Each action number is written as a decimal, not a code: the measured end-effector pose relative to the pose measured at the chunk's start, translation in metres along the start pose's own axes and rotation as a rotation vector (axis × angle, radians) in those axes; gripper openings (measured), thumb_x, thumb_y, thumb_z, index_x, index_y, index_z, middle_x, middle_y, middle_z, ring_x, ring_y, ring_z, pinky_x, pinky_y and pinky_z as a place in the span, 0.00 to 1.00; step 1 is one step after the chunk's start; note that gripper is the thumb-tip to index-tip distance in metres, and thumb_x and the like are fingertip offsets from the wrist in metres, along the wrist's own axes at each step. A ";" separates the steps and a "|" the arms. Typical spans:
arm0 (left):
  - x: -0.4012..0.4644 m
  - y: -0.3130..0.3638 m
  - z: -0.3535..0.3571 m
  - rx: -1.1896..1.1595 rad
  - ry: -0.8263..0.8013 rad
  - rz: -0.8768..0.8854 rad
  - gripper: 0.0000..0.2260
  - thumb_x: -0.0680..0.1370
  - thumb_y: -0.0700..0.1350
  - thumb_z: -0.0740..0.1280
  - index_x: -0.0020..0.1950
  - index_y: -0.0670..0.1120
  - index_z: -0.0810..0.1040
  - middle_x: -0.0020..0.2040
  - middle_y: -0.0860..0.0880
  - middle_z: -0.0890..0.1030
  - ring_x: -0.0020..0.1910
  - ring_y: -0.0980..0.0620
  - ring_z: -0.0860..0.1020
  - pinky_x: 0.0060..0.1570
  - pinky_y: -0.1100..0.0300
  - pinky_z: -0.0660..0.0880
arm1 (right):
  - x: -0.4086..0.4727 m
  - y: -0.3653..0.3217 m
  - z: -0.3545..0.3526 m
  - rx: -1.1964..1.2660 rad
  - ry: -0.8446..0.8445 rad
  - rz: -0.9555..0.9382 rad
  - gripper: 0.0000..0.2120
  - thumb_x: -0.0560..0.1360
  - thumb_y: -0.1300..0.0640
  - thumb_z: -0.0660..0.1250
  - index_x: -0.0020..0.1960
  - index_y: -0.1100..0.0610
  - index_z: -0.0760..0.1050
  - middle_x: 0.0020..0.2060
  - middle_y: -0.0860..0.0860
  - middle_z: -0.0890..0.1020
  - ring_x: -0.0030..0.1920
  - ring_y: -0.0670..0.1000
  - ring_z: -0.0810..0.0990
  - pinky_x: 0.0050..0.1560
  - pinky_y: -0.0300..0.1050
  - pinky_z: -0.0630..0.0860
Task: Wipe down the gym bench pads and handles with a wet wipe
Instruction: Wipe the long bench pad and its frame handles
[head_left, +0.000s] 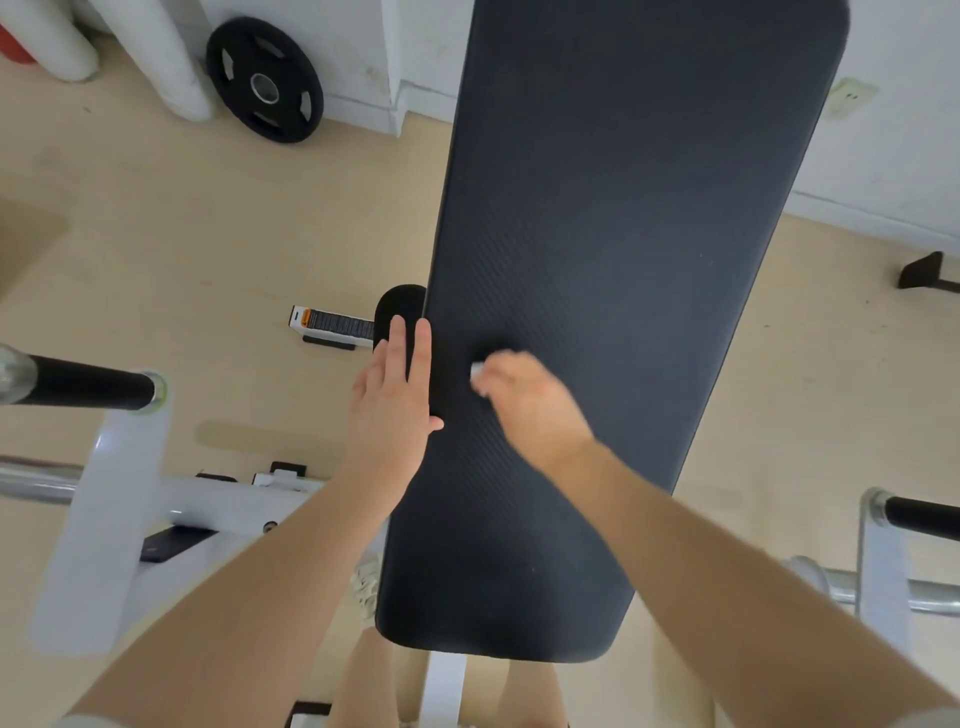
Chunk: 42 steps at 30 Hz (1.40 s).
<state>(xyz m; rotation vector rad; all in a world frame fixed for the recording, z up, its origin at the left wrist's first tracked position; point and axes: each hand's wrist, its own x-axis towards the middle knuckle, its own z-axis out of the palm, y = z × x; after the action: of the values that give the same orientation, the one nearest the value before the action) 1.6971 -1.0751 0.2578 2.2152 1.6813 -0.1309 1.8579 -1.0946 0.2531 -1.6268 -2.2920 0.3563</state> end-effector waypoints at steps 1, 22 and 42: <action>0.001 0.001 -0.001 0.001 -0.008 0.003 0.48 0.72 0.51 0.71 0.75 0.44 0.37 0.77 0.41 0.45 0.75 0.42 0.55 0.69 0.51 0.60 | -0.017 -0.010 0.008 0.006 -0.075 -0.021 0.08 0.67 0.68 0.66 0.45 0.63 0.80 0.42 0.58 0.80 0.38 0.58 0.80 0.30 0.44 0.79; 0.000 0.015 -0.001 0.211 0.184 0.143 0.45 0.55 0.36 0.81 0.69 0.36 0.66 0.69 0.38 0.70 0.65 0.40 0.72 0.61 0.45 0.70 | -0.057 -0.007 0.007 0.039 -0.136 0.015 0.14 0.60 0.70 0.75 0.44 0.60 0.81 0.41 0.54 0.82 0.37 0.56 0.81 0.27 0.41 0.79; -0.004 0.057 -0.003 0.229 -0.120 0.035 0.53 0.70 0.51 0.72 0.72 0.36 0.31 0.74 0.38 0.33 0.75 0.41 0.38 0.72 0.53 0.41 | -0.056 0.008 -0.006 0.055 -0.249 0.010 0.10 0.71 0.63 0.70 0.52 0.60 0.78 0.50 0.56 0.79 0.47 0.55 0.78 0.45 0.47 0.77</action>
<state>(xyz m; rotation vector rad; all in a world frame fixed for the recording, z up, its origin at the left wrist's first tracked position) 1.7496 -1.0914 0.2744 2.3455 1.6324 -0.4589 1.8842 -1.1450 0.2494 -1.6490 -2.4272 0.6516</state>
